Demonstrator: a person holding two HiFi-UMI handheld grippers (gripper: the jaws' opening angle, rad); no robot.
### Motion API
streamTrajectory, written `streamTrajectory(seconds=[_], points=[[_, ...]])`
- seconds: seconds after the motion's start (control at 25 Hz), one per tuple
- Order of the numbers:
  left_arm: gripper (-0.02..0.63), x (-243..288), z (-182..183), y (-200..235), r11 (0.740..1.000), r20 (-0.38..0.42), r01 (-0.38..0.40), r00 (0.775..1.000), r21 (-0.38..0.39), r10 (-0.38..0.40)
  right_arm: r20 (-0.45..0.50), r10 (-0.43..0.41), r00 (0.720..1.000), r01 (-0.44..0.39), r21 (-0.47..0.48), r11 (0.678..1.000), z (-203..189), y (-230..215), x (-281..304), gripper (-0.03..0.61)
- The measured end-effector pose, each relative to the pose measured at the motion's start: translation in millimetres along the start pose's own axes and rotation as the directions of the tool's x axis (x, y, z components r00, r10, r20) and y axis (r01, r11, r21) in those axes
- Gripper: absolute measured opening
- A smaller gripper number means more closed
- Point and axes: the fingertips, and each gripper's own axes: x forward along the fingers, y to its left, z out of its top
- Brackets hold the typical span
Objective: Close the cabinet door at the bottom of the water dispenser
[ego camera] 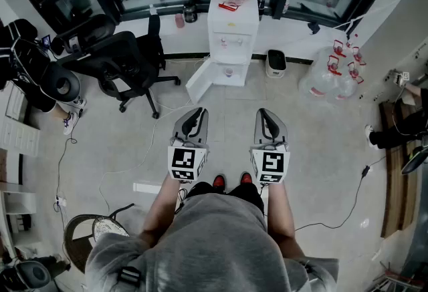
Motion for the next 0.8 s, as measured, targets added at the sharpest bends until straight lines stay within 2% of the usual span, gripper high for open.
streamTrajectory(seconds=[0.8], points=[[0.052,6.4,-5.3,13.3,1.000,0.001,0.018,1.000,-0.013,-0.018,-0.003,-0.004,1.000,0.004,-0.001,1.000,-5.7,9.8,12.9,0.019]])
